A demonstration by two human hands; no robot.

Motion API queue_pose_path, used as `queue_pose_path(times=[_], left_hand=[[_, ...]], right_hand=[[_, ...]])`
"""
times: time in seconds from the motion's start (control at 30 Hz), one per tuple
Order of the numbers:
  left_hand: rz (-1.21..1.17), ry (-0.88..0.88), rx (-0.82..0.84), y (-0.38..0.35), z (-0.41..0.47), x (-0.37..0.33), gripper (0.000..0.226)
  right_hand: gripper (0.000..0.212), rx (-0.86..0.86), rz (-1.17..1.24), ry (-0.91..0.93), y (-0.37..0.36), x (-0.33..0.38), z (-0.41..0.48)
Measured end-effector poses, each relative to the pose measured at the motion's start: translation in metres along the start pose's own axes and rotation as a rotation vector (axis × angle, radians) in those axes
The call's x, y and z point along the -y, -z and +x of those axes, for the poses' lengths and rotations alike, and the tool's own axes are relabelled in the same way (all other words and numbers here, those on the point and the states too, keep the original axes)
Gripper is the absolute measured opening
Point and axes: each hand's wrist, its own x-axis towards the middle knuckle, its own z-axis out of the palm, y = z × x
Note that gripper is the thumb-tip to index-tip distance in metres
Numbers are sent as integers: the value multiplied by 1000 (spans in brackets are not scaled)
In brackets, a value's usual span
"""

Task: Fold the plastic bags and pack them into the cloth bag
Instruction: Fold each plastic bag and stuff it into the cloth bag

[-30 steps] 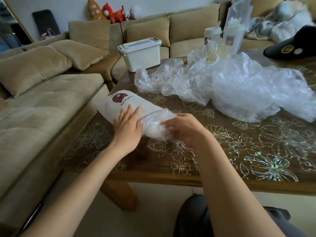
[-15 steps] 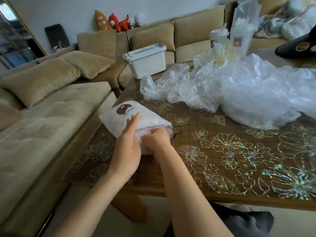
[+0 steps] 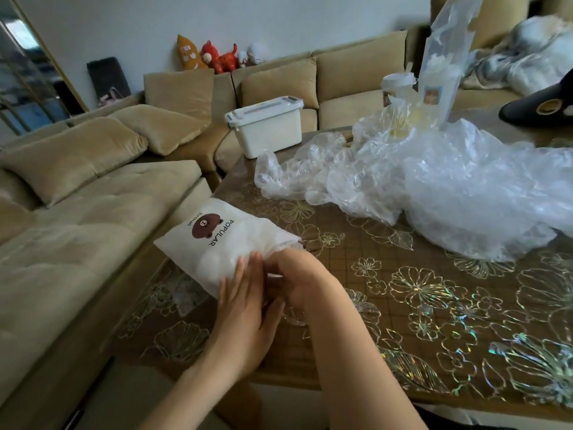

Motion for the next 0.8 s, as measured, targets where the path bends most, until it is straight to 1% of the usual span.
queue_pose_path(times=[0.07,0.13,0.23,0.3,0.33,0.37,0.4,0.43,0.47,0.5,0.57,0.6,0.63,0.67,0.73,0.77,0.8], left_hand=[[95,18,113,3,8,-5,92],[131,45,141,2,18,9,98],[141,92,148,1,39,13,83],[103,155,144,3,44,4,76],[72,176,100,1,45,-8,71],[45,171,11,-3,41,-21,65],[-9,138,-88,-7,36,-36,60],[-86,67,-169,-14,35,-55,56],[-143,-8,-198,-19,32,-72,56],[-167,-96,-181,-26,33,-88,58],[-155,-257,-101,-42,32,-110,61],[-176,-278,-80,-45,31,-115,59],[-230,-256,-67,-45,31,-117,54],[-285,-216,-74,-45,32,-117,50],[-369,-131,-105,-41,29,-112,38],[-398,-89,-116,-40,28,-110,32],[-416,-48,-121,-38,29,-110,28]], right_hand=[[7,-44,-62,5,9,4,1],[12,-120,-135,16,21,13,-2],[23,-346,-212,165,54,29,-16],[21,-579,-271,328,75,38,-33],[21,-712,-309,434,88,44,-46],[27,-837,-372,540,98,49,-57],[36,-961,-457,635,108,54,-68],[45,-1079,-581,693,122,59,-79],[55,-1153,-726,684,135,62,-84],[64,-1188,-866,622,149,65,-86],[76,-1157,-1065,446,172,61,-84],[76,-1151,-1112,399,179,56,-80],[69,-1161,-1146,396,183,51,-75],[58,-1172,-1174,424,186,46,-70],[28,-1187,-1183,512,184,32,-65],[19,-1204,-1170,576,183,25,-62],[17,-1232,-1146,627,180,21,-62]])
